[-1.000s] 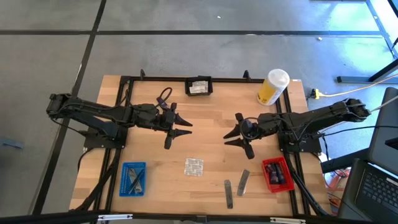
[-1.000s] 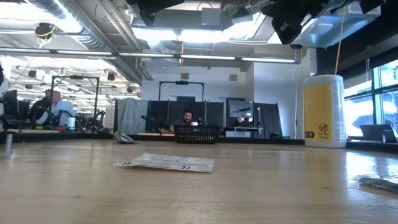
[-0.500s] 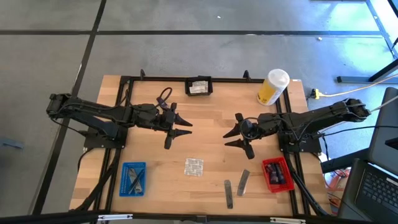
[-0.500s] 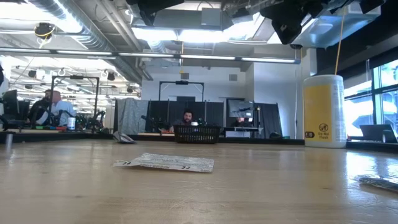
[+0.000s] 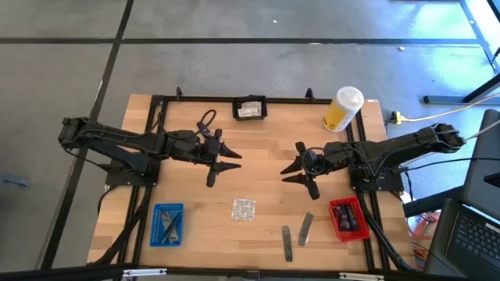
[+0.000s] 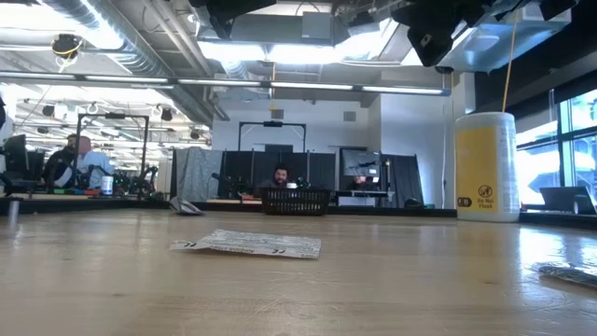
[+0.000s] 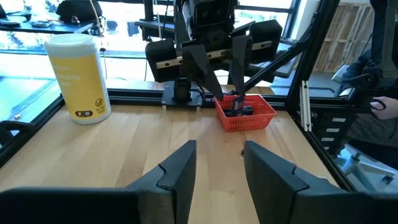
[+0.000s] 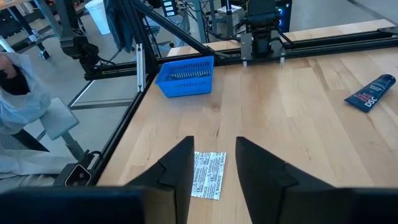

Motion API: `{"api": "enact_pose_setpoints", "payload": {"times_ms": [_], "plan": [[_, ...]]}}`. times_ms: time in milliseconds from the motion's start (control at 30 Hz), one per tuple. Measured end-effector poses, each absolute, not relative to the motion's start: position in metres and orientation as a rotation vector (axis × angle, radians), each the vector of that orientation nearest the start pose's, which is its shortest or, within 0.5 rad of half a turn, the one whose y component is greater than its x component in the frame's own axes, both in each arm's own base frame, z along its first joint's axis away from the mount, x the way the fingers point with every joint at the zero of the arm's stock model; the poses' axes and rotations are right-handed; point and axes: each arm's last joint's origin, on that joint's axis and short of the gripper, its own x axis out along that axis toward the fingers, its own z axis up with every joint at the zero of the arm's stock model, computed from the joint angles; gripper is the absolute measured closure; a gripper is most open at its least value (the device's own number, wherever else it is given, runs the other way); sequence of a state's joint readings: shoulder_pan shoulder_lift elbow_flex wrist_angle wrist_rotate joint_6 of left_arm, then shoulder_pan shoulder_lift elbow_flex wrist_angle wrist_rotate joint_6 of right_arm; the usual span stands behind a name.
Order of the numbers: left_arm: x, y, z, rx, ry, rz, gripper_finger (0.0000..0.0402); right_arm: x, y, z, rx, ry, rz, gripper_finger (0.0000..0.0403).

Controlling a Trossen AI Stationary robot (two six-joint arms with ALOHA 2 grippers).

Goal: Pick & Place Travel size toiletries
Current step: Put the black comb into the blue bin

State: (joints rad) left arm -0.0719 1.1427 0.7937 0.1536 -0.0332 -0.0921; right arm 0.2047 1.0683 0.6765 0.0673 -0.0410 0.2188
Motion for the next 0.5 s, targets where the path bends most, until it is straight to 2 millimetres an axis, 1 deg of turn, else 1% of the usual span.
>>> {"api": "enact_pose_setpoints", "payload": {"times_ms": [500], "plan": [[0.2554,-0.0175,0.2975,-0.081,0.197,-0.03,0.0272,0.2287,0.0487,0.2659,0.189,0.35,0.207,0.0311]]}}
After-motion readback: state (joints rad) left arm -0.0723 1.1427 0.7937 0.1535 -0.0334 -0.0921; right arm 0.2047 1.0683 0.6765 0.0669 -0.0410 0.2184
